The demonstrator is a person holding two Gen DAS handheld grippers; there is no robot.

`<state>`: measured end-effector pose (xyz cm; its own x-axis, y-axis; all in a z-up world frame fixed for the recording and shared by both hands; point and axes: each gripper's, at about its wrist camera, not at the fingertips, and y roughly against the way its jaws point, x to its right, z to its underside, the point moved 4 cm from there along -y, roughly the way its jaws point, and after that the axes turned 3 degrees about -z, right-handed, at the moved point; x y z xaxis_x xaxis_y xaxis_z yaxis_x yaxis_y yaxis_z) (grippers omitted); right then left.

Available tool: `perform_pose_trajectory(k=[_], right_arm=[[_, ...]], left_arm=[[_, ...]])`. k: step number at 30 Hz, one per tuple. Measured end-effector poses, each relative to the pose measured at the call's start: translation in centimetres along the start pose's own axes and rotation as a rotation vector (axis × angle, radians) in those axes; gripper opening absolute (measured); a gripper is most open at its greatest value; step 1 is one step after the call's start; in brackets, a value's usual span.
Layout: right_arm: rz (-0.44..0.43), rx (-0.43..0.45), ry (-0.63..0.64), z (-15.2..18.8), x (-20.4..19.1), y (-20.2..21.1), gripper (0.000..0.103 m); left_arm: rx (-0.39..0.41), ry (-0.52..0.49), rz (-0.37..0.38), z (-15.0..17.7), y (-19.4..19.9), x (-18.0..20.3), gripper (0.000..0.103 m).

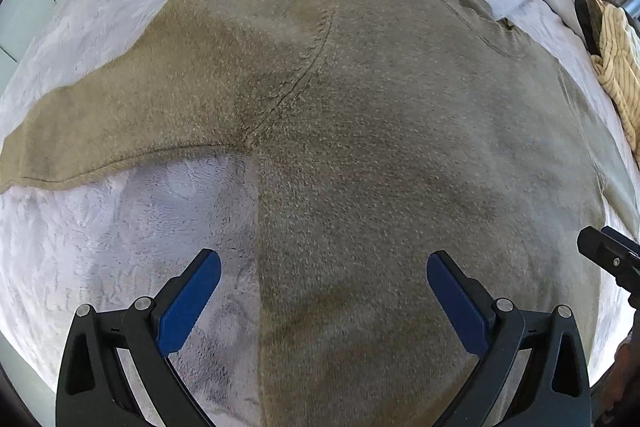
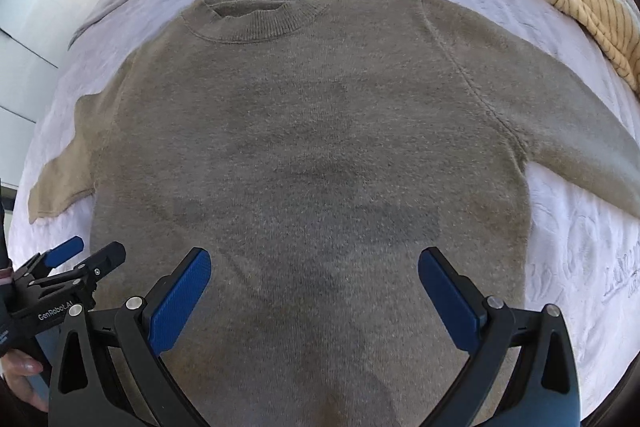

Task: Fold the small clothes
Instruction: 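Position both tools above the flat grey sweater, then grasp the grey sweater's sleeve cuff with the left gripper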

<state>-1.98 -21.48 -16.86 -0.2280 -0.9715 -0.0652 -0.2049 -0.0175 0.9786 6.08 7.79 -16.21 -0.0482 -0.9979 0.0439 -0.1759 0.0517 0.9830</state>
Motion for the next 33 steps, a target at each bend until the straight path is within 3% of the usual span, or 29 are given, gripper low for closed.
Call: perform_pose_trajectory(k=[4, 8, 12, 18, 19, 20, 21, 22, 24, 25, 28, 33], right_arm=[[-0.002, 0.002, 0.011, -0.1, -0.5, -0.6, 0.103], [-0.022, -0.013, 0.035, 0.1, -1.7, -0.9, 0.103], [-0.04, -0.03, 0.066, 0.6, -3.1, -1.3, 0.103], [-0.065, -0.059, 0.097, 0.7, -4.9, -2.4, 0.103], [-0.066, -0.062, 0.102, 0.7, -5.3, -2.6, 0.103], [-0.066, -0.067, 0.107, 0.7, -5.6, -2.8, 0.103], [-0.065, -0.067, 0.111, 0.7, -5.8, -2.9, 0.103], [-0.061, -0.064, 0.114, 0.7, -6.1, -3.0, 0.103], [-0.059, -0.05, 0.123, 0.8, -6.5, -2.7, 0.103], [-0.06, -0.045, 0.125, 0.7, -6.9, -2.8, 0.103], [-0.075, -0.033, 0.129, 0.7, -7.0, -2.4, 0.103], [-0.11, 0.007, 0.101, 1.0, -5.3, -1.1, 0.103]], left_arm=[[0.113, 0.067, 0.015, -1.1, 1.2, -2.5, 0.103], [0.251, 0.248, 0.005, -2.4, 2.4, -10.3, 0.103], [0.263, 0.449, -0.086, -2.1, 1.0, -19.5, 0.103], [0.311, 0.587, -0.12, -2.5, -1.1, -26.2, 0.103], [0.337, 0.603, -0.14, -3.0, -0.8, -26.8, 0.09], [0.357, 0.622, -0.173, -3.3, -0.5, -27.3, 0.056], [0.351, 0.65, -0.191, -3.6, -0.4, -28.0, 0.036], [0.352, 0.674, -0.16, -3.6, -0.6, -28.1, 0.008], [0.411, 0.723, -0.065, -3.4, -0.2, -28.1, 0.006], [0.433, 0.708, -0.06, -3.6, 0.2, -27.8, 0.006], [0.495, 0.604, -0.043, -4.6, 2.4, -25.8, 0.006], [0.61, 0.388, 0.106, -7.6, 7.2, -18.4, 0.006]])
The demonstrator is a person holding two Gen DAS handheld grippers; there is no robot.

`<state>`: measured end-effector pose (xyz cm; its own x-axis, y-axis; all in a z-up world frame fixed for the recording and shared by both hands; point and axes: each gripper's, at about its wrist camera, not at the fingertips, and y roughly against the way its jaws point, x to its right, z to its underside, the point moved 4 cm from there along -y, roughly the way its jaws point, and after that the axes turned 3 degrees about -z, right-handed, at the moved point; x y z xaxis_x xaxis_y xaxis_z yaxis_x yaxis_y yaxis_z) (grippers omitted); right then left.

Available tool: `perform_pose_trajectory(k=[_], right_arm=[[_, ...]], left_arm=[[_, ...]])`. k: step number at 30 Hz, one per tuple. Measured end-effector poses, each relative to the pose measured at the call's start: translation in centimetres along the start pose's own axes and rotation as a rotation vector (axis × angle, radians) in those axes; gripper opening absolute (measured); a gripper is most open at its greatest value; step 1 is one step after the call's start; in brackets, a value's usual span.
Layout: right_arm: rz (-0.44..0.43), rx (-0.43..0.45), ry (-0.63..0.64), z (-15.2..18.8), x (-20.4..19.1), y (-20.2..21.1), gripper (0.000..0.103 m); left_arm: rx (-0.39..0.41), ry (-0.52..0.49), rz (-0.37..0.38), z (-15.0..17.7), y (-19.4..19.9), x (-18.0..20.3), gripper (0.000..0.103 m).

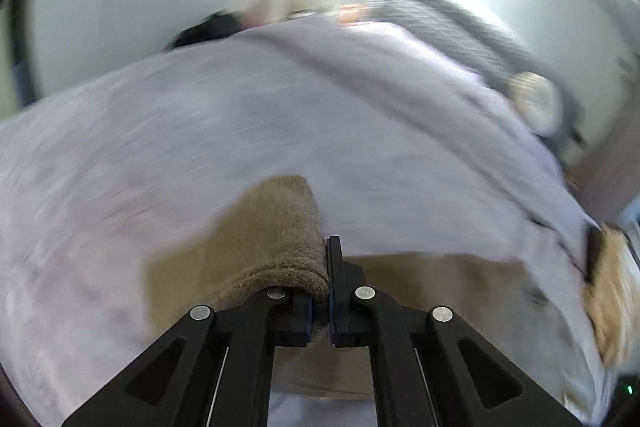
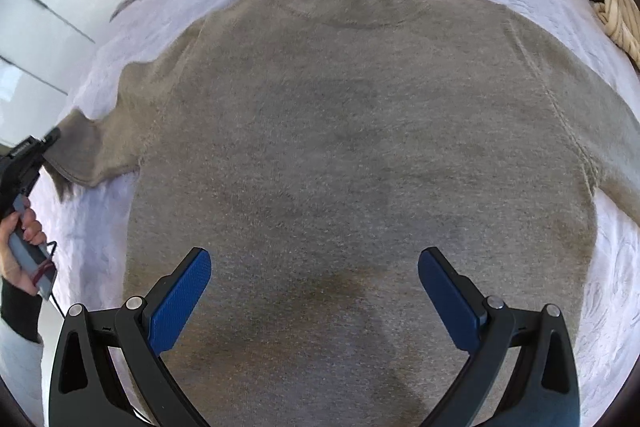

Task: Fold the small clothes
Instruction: 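Grasp the grey sweater's sleeve cuff with the left gripper, then carry the sleeve across the sweater body and release with the left gripper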

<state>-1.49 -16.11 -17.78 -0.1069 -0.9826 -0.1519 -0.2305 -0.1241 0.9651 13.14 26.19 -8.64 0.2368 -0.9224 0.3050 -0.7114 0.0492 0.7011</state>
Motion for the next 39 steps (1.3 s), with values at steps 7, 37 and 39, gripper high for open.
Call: perform_pose_trajectory(k=[7, 37, 39], right_arm=[[0.002, 0.066, -0.08, 0.4, 4.3, 3.0, 0.103], [0.274, 0.162, 0.495, -5.5, -0.6, 0.1, 0.103], [0.344, 0.17, 0.619, -5.5, -2.5, -2.2, 0.103]], left_arm=[[-0.058, -0.344, 0.313, 3.5, 1.8, 19.6, 0.006], [-0.21, -0.493, -0.103, 7.8, -3.8, 15.4, 0.077], [-0.238, -0.494, -0.122, 7.7, -5.9, 14.5, 0.077]])
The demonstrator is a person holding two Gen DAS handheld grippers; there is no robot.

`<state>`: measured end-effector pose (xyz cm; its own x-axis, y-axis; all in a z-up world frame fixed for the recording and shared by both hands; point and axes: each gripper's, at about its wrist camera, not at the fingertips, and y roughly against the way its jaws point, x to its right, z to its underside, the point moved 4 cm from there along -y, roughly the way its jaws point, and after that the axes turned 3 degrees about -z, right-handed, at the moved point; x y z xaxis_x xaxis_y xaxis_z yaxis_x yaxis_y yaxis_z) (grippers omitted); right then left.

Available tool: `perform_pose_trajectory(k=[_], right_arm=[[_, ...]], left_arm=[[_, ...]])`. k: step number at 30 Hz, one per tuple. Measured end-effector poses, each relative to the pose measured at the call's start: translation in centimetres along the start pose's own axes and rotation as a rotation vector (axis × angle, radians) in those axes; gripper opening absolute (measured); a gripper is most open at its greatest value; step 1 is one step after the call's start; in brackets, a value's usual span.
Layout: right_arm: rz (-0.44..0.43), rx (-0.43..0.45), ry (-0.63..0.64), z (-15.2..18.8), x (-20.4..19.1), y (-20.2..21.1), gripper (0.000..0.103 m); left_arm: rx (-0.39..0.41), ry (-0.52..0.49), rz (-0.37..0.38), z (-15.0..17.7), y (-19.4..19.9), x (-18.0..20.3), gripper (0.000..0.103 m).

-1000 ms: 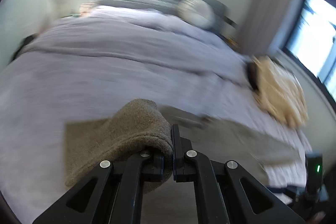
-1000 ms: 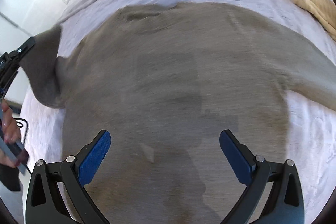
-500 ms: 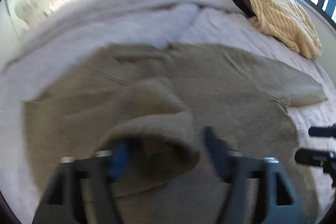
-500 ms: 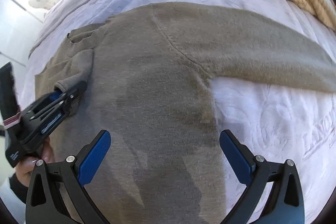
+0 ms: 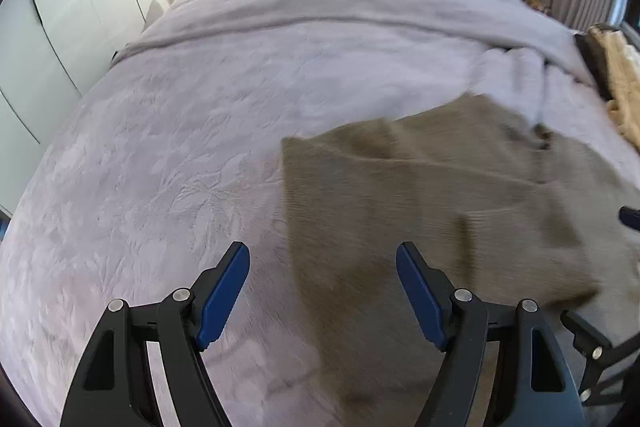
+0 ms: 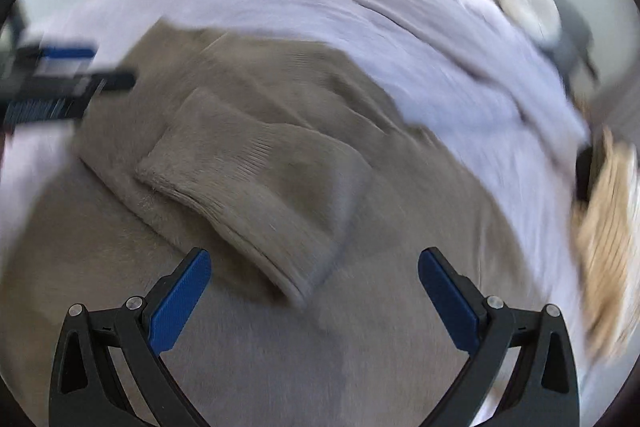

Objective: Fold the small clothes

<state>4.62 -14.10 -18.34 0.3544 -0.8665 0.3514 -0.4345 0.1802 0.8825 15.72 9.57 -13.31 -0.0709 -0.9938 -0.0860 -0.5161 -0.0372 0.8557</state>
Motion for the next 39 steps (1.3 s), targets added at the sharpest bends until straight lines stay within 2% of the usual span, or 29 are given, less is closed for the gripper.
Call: perform_pose_trajectory(k=[1, 3, 4, 5, 8, 10, 11, 13, 15, 16, 17, 18, 19, 20, 21, 22, 23, 26, 28, 30, 33, 34, 35, 36, 38, 39], right_arm=[[0.029, 0.003, 0.037, -0.3, -0.6, -0.5, 0.103], [0.121, 0.004, 0.101, -1.1, -1.2, -2.1, 0.091], [0.16, 0.015, 0.099, -1.3, -0.7, -2.3, 0.046], [0.166, 0.021, 0.076, -1.5, -0.1, -2.3, 0.007], [-0.041, 0.058, -0.284, -1.0, 4.7, -1.4, 0.007], [-0.197, 0.109, -0.607, 1.2, 9.0, -0.8, 0.007], [-0.292, 0.132, -0.812, 3.3, 11.4, -1.1, 0.007], [-0.428, 0.144, -1.055, 6.4, 13.5, -2.2, 0.012], [-0.537, 0.136, -1.219, 9.2, 14.3, -3.5, 0.013], [-0.568, 0.127, -1.273, 10.3, 14.5, -4.1, 0.02], [-0.577, 0.127, -1.299, 10.7, 14.6, -4.1, 0.041], [-0.589, 0.133, -1.33, 11.2, 14.8, -4.2, 0.053], [-0.599, 0.148, -1.349, 11.4, 15.0, -4.2, 0.065], [-0.606, 0.167, -1.364, 11.5, 15.2, -4.1, 0.064], [-0.608, 0.166, -1.37, 11.3, 15.4, -4.1, 0.062], [-0.616, 0.161, -1.371, 11.1, 15.6, -4.2, 0.04], [-0.629, 0.162, -1.373, 10.7, 15.8, -4.2, 0.007], [-0.68, 0.185, -1.329, 9.5, 15.8, -3.3, 0.007], [-0.678, 0.194, -1.274, 8.6, 15.1, -2.7, 0.007], [-0.62, 0.168, -1.249, 8.7, 14.7, -3.0, 0.007], [-0.514, 0.094, -1.256, 10.6, 14.9, -4.4, 0.007], [-0.5, 0.074, -1.266, 11.4, 15.0, -4.9, 0.007], [-0.501, 0.072, -1.273, 12.0, 15.0, -4.9, 0.007], [-0.509, 0.078, -1.285, 12.5, 15.1, -4.9, 0.007], [-0.532, 0.093, -1.321, 13.2, 15.6, -4.5, 0.014], [-0.536, 0.096, -1.332, 13.3, 15.7, -4.5, 0.016]], left_arm=[[-0.008, 0.003, 0.01, -0.1, -0.8, 0.4, 0.077], [-0.014, 0.025, 0.041, -0.4, -1.9, 0.4, 0.077], [-0.016, 0.035, 0.047, -0.5, -2.0, 0.2, 0.077], [-0.018, 0.043, 0.053, -0.7, -2.0, 0.3, 0.077], [-0.02, 0.043, 0.066, -0.9, -2.2, 0.3, 0.077], [-0.026, 0.039, 0.081, -1.1, -2.4, 0.3, 0.077], [-0.032, 0.042, 0.09, -1.5, -2.5, 0.4, 0.077], [-0.045, 0.059, 0.112, -1.8, -2.8, 0.4, 0.077], [-0.054, 0.068, 0.132, -2.1, -2.9, 0.8, 0.075], [-0.058, 0.067, 0.148, -2.3, -2.9, 1.1, 0.053], [-0.067, 0.067, 0.174, -2.4, -3.0, 1.4, 0.019], [-0.079, 0.068, 0.18, -2.6, -3.0, 1.7, 0.008], [-0.077, 0.067, 0.184, -2.8, -2.9, 1.7, 0.008], [-0.067, 0.069, 0.196, -2.9, -2.5, 1.5, 0.008], [-0.052, 0.073, 0.213, -3.2, -2.0, 1.1, 0.008], [-0.041, 0.079, 0.234, -3.4, -1.5, 0.3, 0.008], [-0.038, 0.082, 0.246, -3.6, -1.4, -0.5, 0.008], [-0.076, 0.075, 0.239, -3.2, -2.5, -2.1, 0.008], [-0.093, 0.044, 0.236, -2.6, -3.4, -2.1, 0.008], [-0.092, 0.024, 0.226, -2.3, -4.0, -1.8, 0.009], [-0.081, 0.056, 0.224, -2.4, -3.5, -2.1, 0.009], [-0.077, 0.06, 0.222, -2.4, -3.2, -2.2, 0.013], [-0.07, 0.061, 0.202, -2.5, -2.7, -2.5, 0.022], [-0.053, 0.053, 0.144, -2.6, -2.0, -2.9, 0.028], [-0.027, 0.044, 0.089, -2.6, -0.8, -3.7, 0.07], [-0.004, 0.047, 0.083, -2.5, 0.0, -4.1, 0.071]])
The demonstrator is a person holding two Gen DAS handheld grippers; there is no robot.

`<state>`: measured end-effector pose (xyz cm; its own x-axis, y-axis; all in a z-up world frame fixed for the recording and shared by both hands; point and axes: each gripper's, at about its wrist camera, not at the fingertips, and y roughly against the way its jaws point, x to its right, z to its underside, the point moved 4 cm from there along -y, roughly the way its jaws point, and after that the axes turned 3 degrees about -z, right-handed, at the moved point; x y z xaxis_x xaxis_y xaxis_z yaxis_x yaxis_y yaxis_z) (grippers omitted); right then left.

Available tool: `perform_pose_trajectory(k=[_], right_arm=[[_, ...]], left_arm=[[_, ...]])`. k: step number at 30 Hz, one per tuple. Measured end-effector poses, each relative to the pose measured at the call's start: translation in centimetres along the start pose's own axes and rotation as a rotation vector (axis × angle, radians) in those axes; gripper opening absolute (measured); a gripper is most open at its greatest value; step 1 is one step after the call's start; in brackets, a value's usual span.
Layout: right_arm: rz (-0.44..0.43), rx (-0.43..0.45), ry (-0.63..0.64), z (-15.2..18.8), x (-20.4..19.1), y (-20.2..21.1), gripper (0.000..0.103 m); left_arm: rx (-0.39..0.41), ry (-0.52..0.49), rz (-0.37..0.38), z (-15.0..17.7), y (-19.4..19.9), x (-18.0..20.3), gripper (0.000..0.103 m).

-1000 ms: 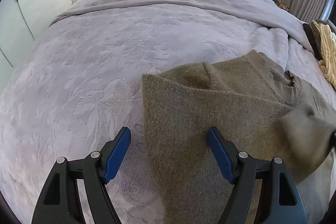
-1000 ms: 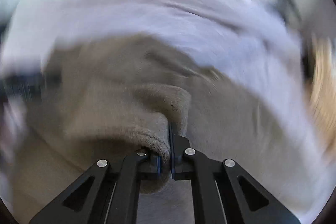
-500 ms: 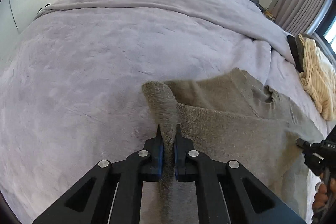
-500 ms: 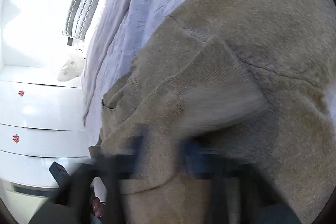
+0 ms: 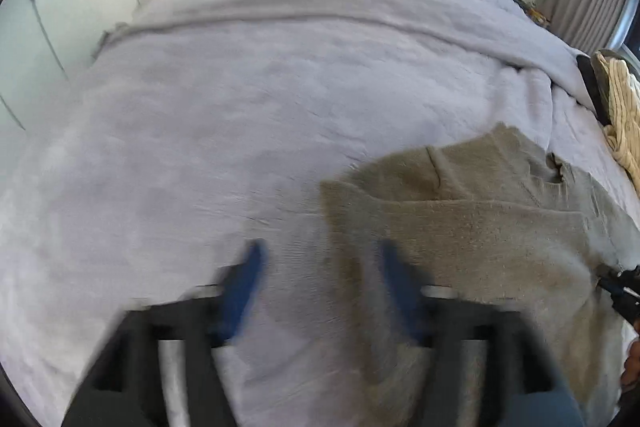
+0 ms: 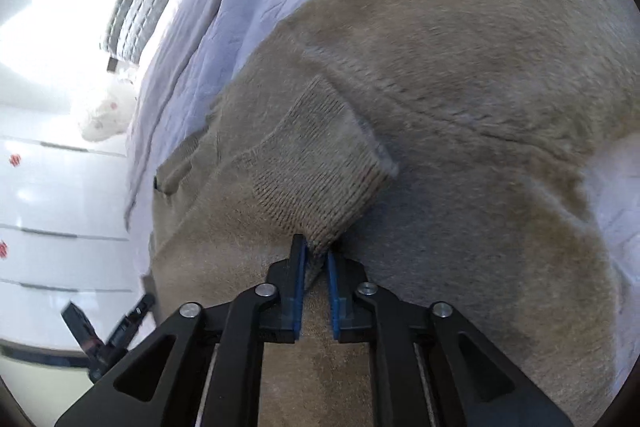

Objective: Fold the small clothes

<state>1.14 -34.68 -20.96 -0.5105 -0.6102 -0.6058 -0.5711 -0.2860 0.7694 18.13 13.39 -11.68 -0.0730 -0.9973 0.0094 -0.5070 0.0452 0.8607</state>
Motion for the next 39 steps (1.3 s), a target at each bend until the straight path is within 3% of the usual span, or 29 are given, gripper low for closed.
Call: perform_pose_trajectory(k=[2, 6, 7, 8, 14, 16, 27, 36, 39], right_arm=[[-0.012, 0.005, -0.012, -0.5, 0.3, 0.6, 0.022], [-0.011, 0.007, 0.005, -1.1, -0.1, 1.2, 0.02], [0.007, 0.009, 0.023, -1.2, -0.3, 1.4, 0.011], [0.013, 0.011, 0.039, -1.3, -1.2, 1.1, 0.009], [0.09, 0.018, 0.091, -0.3, -1.2, 2.4, 0.009], [0.119, 0.005, 0.067, -0.2, 0.3, 2.2, 0.009], [0.14, -0.006, -0.003, 0.6, 3.2, 4.2, 0.005], [0.126, -0.046, 0.0, 2.6, 3.7, 6.6, 0.011], [0.115, -0.057, -0.011, 3.4, 3.8, 7.2, 0.029]], left_arm=[[0.004, -0.002, 0.036, 0.3, 1.4, -0.2, 0.071], [-0.032, -0.052, 0.079, 2.0, 2.4, 1.3, 0.071], [-0.045, -0.07, 0.07, 2.7, 2.2, 1.9, 0.071], [-0.057, -0.082, 0.062, 3.3, 1.9, 2.2, 0.071], [-0.091, -0.116, -0.041, 6.3, -1.1, 2.5, 0.075], [-0.085, -0.11, -0.034, 6.6, -1.4, 2.1, 0.075], [-0.12, -0.076, -0.124, 6.5, 1.5, 2.1, 0.075], [-0.153, -0.077, -0.074, 7.7, 3.4, 8.4, 0.075], [-0.191, -0.074, -0.041, 8.4, 3.3, 11.3, 0.075]])
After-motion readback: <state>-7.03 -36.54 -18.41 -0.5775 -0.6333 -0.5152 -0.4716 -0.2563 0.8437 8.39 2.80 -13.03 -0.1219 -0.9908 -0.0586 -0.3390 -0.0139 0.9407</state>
